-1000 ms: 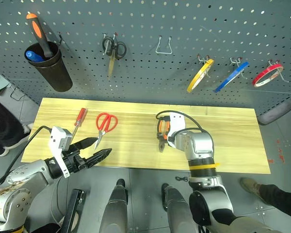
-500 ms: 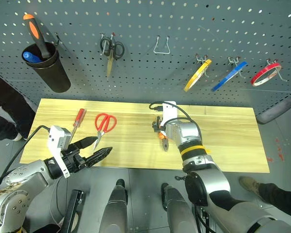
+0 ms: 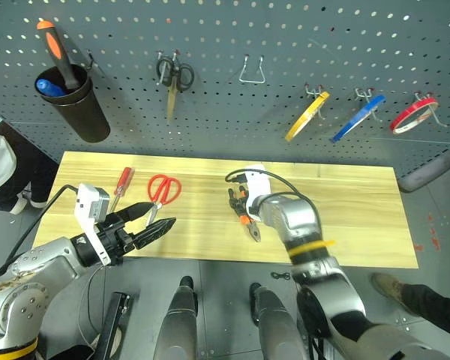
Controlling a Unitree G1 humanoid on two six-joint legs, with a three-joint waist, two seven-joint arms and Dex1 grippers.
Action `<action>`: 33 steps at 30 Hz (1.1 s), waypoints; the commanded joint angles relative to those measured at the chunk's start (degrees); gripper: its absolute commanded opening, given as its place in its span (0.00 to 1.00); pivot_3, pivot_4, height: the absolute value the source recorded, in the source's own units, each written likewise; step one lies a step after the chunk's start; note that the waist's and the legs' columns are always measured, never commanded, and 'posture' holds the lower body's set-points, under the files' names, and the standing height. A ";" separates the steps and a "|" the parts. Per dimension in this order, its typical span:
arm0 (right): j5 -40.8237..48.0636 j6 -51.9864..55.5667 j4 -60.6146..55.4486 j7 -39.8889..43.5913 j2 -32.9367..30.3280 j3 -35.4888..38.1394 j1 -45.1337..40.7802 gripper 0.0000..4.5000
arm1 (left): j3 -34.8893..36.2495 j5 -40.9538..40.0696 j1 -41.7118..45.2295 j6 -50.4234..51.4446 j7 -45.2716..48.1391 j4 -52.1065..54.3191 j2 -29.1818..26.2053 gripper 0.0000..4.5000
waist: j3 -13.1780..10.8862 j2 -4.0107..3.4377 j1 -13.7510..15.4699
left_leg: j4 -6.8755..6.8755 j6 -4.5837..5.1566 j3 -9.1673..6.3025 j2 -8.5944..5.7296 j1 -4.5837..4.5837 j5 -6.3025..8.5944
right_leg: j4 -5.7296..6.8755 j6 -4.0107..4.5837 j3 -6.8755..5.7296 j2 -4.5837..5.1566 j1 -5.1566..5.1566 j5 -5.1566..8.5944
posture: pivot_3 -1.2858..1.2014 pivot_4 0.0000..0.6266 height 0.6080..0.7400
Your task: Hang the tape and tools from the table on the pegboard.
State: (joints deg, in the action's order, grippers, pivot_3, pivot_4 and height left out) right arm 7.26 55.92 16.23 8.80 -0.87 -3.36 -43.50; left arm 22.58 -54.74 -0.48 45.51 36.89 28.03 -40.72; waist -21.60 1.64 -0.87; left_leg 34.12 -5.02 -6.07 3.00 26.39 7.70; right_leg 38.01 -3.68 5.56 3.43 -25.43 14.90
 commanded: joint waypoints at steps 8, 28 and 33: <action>9.28 -7.01 -44.47 7.16 -5.88 4.35 1.06 0.66 | 5.99 -21.59 9.52 6.92 -11.66 1.48 -2.70 1.00 | -0.02 0.00 -0.89 | 0.03 -0.05 -0.02 0.07 -0.04 -0.04 | 0.09 -0.31 0.00 -0.06 -0.03 0.18 | 0.54 0.61 1.00; -3.38 -54.23 -7.38 -4.91 -3.39 6.17 -24.76 0.66 | 2.31 -26.67 23.33 4.08 -24.04 -4.52 -1.03 1.00 | -0.05 0.07 -1.51 | -0.29 -0.20 -0.01 0.00 0.05 -0.19 | 0.04 0.08 -0.03 0.03 -0.18 -0.08 | 0.54 0.61 1.00; -1.96 -57.65 -2.81 -4.64 -1.79 7.23 -27.62 0.66 | 2.53 -26.98 24.58 3.52 -24.57 -5.22 -0.85 1.00 | -0.05 0.07 -1.43 | -0.26 -0.24 0.00 0.00 0.06 -0.22 | 0.09 0.09 -0.03 0.03 -0.20 -0.08 | 0.54 0.62 1.00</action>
State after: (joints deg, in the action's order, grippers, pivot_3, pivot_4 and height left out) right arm 3.81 1.13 14.97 4.42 -3.08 3.06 -68.87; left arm 23.79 -80.74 23.26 50.20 12.31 21.97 -40.96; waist -21.65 1.71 -2.30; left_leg 33.86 -5.27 -6.08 3.00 26.44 7.48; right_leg 38.11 -3.58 5.52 3.45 -25.64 14.81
